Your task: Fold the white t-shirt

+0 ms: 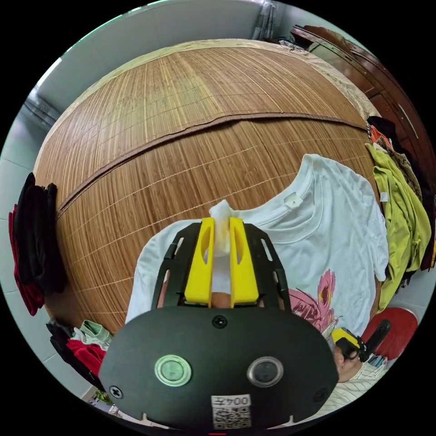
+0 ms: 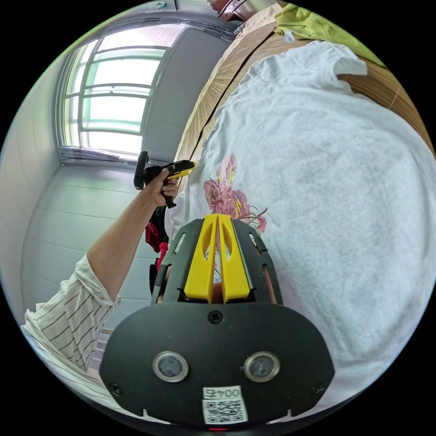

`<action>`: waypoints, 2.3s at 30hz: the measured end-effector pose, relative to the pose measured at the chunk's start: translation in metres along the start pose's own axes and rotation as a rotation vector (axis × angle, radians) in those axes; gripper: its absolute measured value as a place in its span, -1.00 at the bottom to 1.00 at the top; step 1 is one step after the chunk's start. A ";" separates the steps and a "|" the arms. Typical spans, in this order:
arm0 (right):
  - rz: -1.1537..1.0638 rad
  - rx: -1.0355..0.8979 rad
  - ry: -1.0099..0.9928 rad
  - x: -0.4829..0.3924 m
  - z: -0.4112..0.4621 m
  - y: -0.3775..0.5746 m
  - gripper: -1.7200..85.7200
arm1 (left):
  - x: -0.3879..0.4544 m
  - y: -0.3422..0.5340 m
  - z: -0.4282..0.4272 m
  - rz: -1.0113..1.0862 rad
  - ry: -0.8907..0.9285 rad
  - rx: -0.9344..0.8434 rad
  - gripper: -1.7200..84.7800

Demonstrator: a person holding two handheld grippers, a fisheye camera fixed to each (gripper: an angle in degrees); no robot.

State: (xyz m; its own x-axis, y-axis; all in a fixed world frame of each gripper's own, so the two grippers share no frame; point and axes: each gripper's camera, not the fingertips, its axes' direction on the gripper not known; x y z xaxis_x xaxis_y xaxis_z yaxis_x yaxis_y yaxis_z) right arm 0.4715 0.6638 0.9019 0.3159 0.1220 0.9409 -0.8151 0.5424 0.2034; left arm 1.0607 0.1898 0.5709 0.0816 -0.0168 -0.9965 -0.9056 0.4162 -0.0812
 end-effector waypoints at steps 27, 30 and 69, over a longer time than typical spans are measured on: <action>0.025 -0.039 0.010 0.011 0.050 0.030 -0.98 | 0.015 0.099 -0.042 -0.164 -0.243 0.413 -0.94; 0.030 -0.033 0.017 0.011 0.056 0.032 -0.98 | 0.029 0.099 -0.012 -0.073 -0.236 0.310 -0.94; 0.027 0.137 0.275 -0.082 0.095 0.028 -0.98 | 0.096 0.096 -0.009 -0.037 -0.048 0.301 -0.94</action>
State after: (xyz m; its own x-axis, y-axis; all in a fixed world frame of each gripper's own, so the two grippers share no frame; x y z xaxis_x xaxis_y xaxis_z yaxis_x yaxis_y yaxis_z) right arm 0.3770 0.5900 0.8560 0.3981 0.3651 0.8416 -0.8767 0.4215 0.2318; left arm 0.9775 0.2199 0.4676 0.1381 0.0033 -0.9904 -0.7382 0.6670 -0.1007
